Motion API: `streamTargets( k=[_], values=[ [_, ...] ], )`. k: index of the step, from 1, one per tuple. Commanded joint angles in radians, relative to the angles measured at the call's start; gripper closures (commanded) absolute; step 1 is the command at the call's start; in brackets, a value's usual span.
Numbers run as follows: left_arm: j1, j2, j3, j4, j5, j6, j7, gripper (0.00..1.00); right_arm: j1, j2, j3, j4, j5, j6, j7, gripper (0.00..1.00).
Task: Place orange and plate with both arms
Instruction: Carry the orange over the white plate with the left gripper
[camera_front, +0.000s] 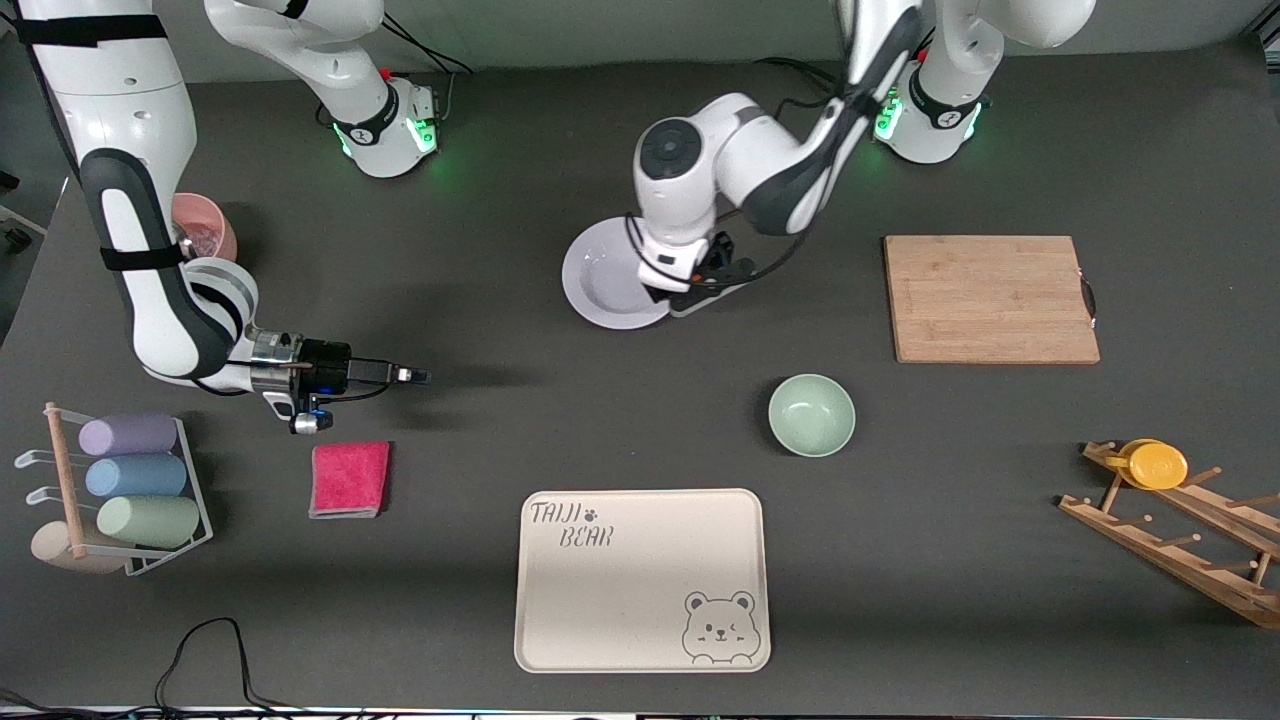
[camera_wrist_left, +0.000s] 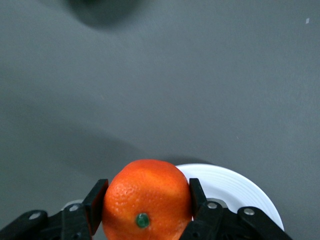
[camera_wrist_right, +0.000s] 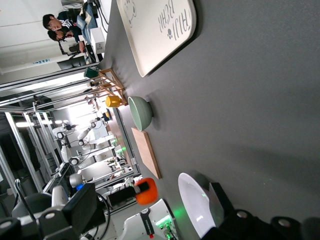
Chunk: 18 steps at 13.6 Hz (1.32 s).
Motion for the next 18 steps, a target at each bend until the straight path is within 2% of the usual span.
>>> streamTargets(
  k=[1, 4, 6, 10, 14, 16, 17, 18],
  values=[
    [-0.065, 0.075, 0.020, 0.079, 0.039, -0.038, -0.122, 1.00, 0.024, -0.055, -0.004, -0.091, 0.003, 0.061, -0.137, 0.00],
    [-0.080, 0.135, 0.020, 0.142, 0.059, -0.035, -0.260, 1.00, 0.028, -0.087, -0.002, -0.181, 0.009, 0.060, -0.165, 0.00],
    [-0.097, 0.155, 0.018, 0.145, 0.072, 0.001, -0.360, 1.00, 0.056, -0.133, -0.004, -0.261, 0.059, 0.045, -0.203, 0.00],
    [-0.113, 0.188, 0.018, 0.143, 0.067, 0.012, -0.483, 1.00, 0.056, -0.205, -0.020, -0.374, 0.058, 0.009, -0.226, 0.00],
    [-0.123, 0.193, 0.018, 0.142, 0.059, 0.031, -0.557, 0.79, 0.063, -0.234, -0.022, -0.436, 0.069, 0.084, -0.223, 0.00],
    [-0.143, 0.196, 0.018, 0.140, 0.059, 0.032, -0.557, 0.66, 0.099, -0.249, -0.024, -0.467, 0.123, 0.095, -0.214, 0.00],
    [-0.149, 0.198, 0.018, 0.142, 0.059, 0.032, -0.558, 0.63, 0.116, -0.251, -0.024, -0.473, 0.130, 0.097, -0.213, 0.00],
    [-0.151, 0.199, 0.018, 0.142, 0.059, 0.032, -0.568, 0.49, 0.126, -0.251, -0.024, -0.474, 0.131, 0.104, -0.210, 0.00]
  ],
)
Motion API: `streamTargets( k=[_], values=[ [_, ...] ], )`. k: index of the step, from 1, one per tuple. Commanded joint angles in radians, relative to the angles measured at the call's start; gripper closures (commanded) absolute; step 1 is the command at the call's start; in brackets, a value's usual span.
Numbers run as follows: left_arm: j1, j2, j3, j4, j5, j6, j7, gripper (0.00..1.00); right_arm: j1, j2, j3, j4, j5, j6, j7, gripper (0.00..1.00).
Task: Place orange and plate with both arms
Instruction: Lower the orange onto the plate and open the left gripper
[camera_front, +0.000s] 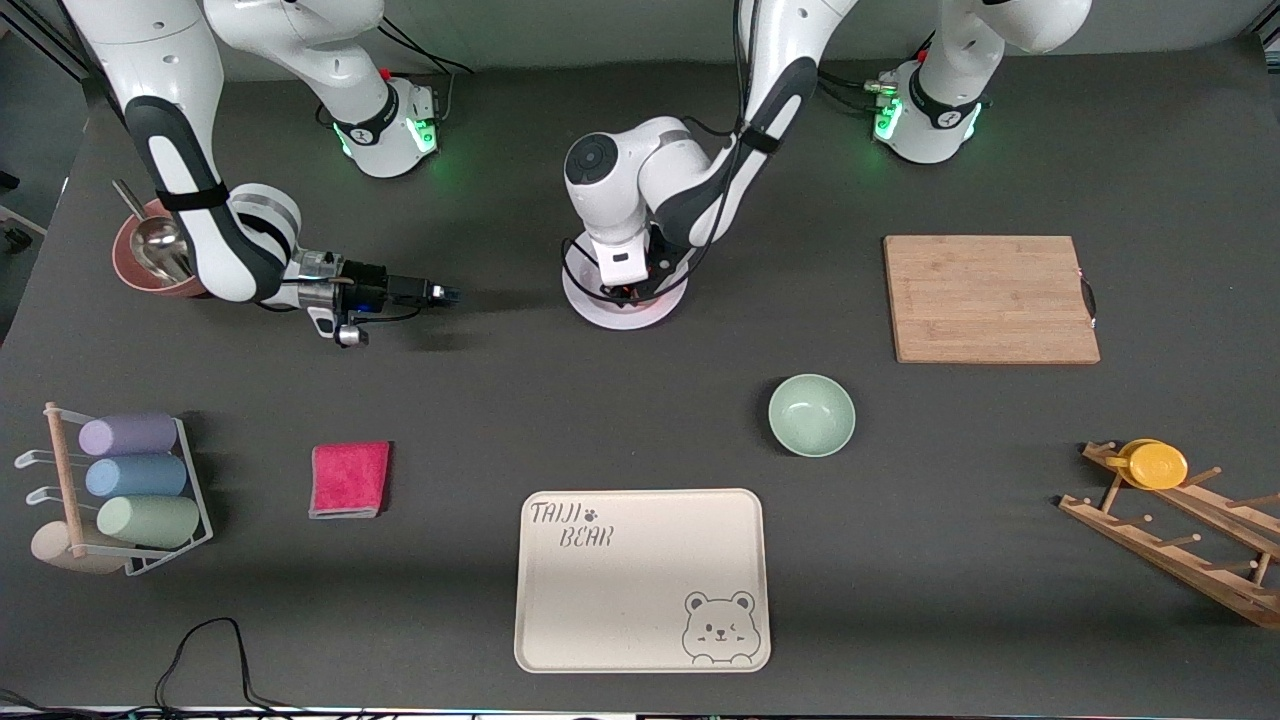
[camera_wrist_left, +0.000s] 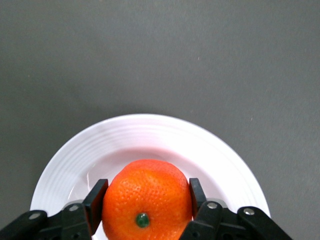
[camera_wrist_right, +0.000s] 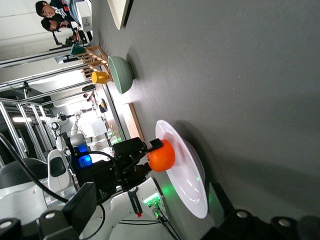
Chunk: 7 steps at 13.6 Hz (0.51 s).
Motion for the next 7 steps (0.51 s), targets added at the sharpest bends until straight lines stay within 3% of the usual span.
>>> streamTargets(
  k=[1, 3, 7],
  values=[
    [-0.037, 0.015, 0.017, 0.023, 0.018, -0.009, -0.052, 0.00, 0.040, -0.040, -0.007, -0.038, 0.037, 0.049, -0.010, 0.00],
    [-0.049, 0.017, 0.017, 0.025, 0.019, -0.018, -0.039, 0.00, 0.058, -0.028, -0.005, -0.038, 0.058, 0.066, -0.023, 0.00],
    [-0.040, -0.024, 0.029, 0.029, 0.021, -0.071, 0.064, 0.00, 0.110, 0.057, 0.003, -0.026, 0.237, 0.066, -0.124, 0.00]
  ],
)
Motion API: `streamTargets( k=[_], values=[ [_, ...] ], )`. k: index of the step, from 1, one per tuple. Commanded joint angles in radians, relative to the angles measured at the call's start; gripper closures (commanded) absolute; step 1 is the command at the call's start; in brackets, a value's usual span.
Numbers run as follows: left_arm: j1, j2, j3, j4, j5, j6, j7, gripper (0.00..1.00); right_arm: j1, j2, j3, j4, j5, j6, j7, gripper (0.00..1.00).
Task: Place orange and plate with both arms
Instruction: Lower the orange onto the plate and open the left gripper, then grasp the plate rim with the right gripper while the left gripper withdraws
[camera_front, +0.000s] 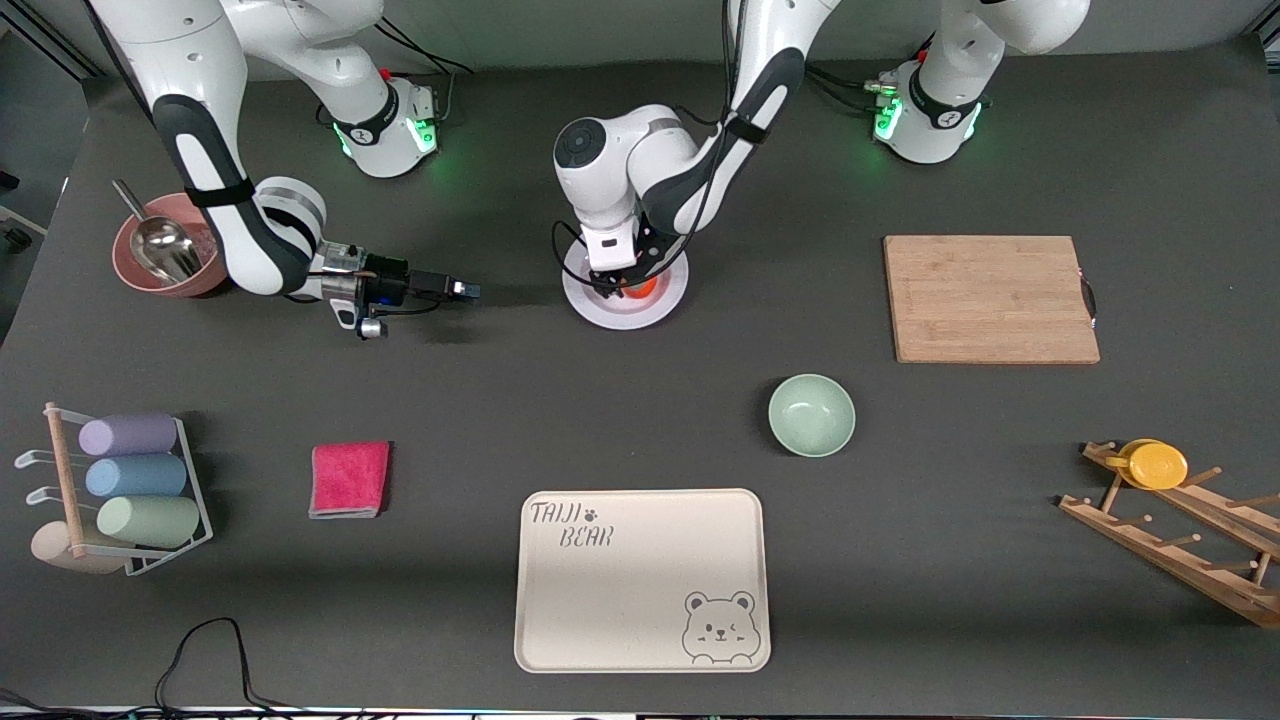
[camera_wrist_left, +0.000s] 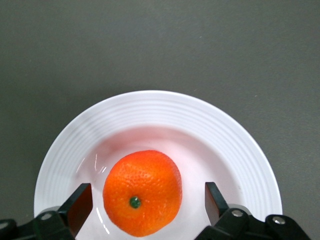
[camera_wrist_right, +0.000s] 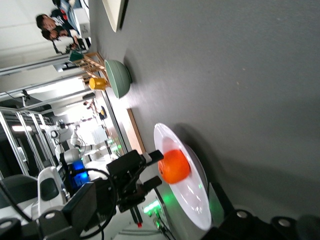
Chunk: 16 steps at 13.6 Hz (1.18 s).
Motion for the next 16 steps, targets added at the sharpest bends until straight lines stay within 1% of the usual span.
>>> streamTargets(
  k=[1, 3, 4, 6, 7, 8, 9, 11, 12, 13, 14, 16],
  values=[
    [0.003, -0.048, 0.027, 0.041, 0.016, -0.135, 0.112, 0.00, 0.037, 0.057, 0.002, 0.007, 0.114, 0.008, -0.079, 0.00],
    [0.057, -0.099, 0.027, 0.102, 0.013, -0.325, 0.297, 0.00, 0.086, 0.077, 0.001, 0.023, 0.173, 0.010, -0.081, 0.00],
    [0.094, -0.129, 0.026, 0.129, 0.013, -0.411, 0.403, 0.00, 0.094, 0.087, 0.002, 0.030, 0.183, 0.028, -0.081, 0.00],
    [0.179, -0.211, 0.026, 0.147, 0.003, -0.540, 0.648, 0.00, 0.120, 0.105, 0.002, 0.050, 0.213, 0.063, -0.081, 0.00],
    [0.221, -0.258, 0.027, 0.145, 0.005, -0.590, 0.737, 0.00, 0.129, 0.114, 0.002, 0.057, 0.224, 0.064, -0.081, 0.00],
    [0.268, -0.297, 0.027, 0.140, 0.012, -0.620, 0.826, 0.00, 0.131, 0.125, 0.002, 0.057, 0.238, 0.065, -0.084, 0.00],
    [0.327, -0.338, 0.027, 0.139, 0.013, -0.635, 0.962, 0.00, 0.137, 0.128, 0.004, 0.057, 0.250, 0.071, -0.116, 0.00],
    [0.455, -0.399, 0.027, 0.136, 0.013, -0.651, 1.238, 0.00, 0.177, 0.151, 0.004, 0.071, 0.305, 0.088, -0.154, 0.00],
    [0.518, -0.429, 0.029, 0.125, 0.013, -0.652, 1.366, 0.00, 0.178, 0.168, 0.005, 0.079, 0.313, 0.090, -0.168, 0.00],
    [0.587, -0.464, 0.027, 0.098, 0.013, -0.642, 1.480, 0.00, 0.180, 0.185, 0.022, 0.083, 0.345, 0.093, -0.200, 0.00],
    [0.652, -0.493, 0.027, 0.070, 0.013, -0.637, 1.584, 0.00, 0.180, 0.192, 0.065, 0.097, 0.397, 0.093, -0.234, 0.00],
    [0.756, -0.530, 0.027, 0.027, 0.008, -0.605, 1.701, 0.00, 0.186, 0.202, 0.108, 0.102, 0.471, 0.096, -0.242, 0.00]
  ],
)
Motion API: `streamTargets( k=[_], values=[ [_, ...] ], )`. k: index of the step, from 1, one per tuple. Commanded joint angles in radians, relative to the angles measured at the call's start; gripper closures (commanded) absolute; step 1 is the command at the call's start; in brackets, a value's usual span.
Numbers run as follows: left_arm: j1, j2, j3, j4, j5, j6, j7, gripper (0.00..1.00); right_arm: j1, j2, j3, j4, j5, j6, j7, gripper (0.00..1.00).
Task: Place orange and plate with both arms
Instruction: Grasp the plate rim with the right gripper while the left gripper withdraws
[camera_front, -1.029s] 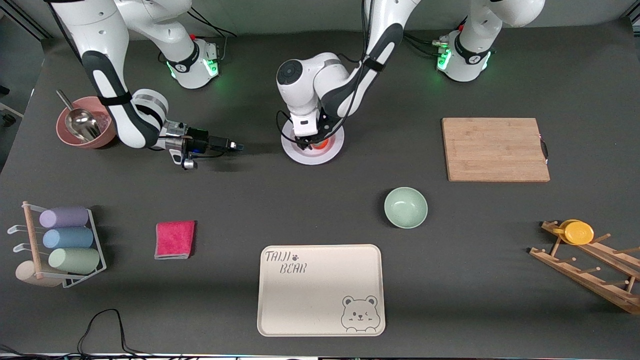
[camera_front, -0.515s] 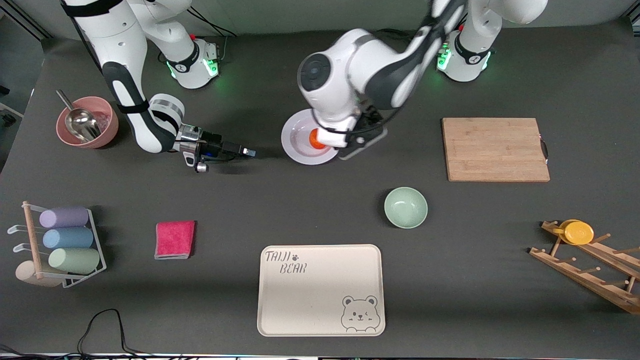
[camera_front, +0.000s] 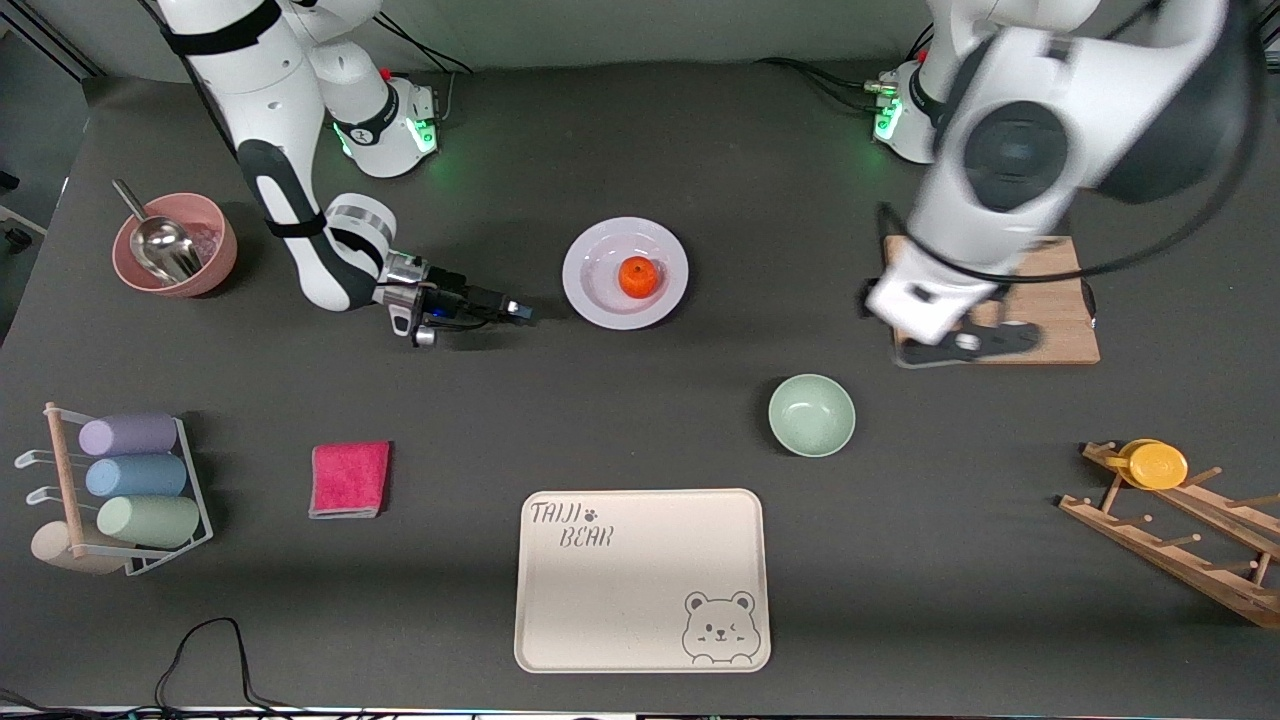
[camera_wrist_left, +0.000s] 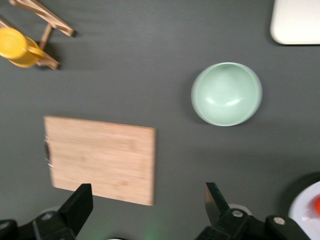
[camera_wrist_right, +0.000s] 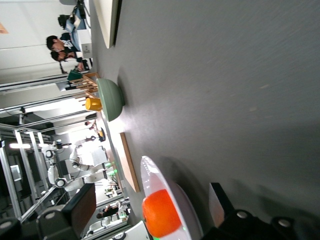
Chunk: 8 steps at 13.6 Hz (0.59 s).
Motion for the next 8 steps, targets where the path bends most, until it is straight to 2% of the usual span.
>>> streamTargets(
  k=[1, 5, 6, 8],
  values=[
    [0.123, -0.085, -0.019, -0.112, -0.007, 0.078, 0.152, 0.00, 0.031, 0.022, 0.058, 0.029, 0.105, 0.025, -0.039, 0.00],
    [0.163, -0.120, -0.018, -0.157, -0.023, 0.175, 0.162, 0.00, 0.103, 0.030, 0.062, 0.030, 0.181, 0.042, -0.169, 0.00],
    [0.189, -0.135, -0.019, -0.199, -0.072, 0.235, 0.165, 0.00, 0.118, 0.030, 0.062, 0.029, 0.179, 0.042, -0.196, 0.00],
    [0.191, -0.187, -0.019, -0.287, -0.087, 0.296, 0.168, 0.00, 0.132, 0.033, 0.062, 0.027, 0.181, 0.043, -0.277, 0.00]
  ],
)
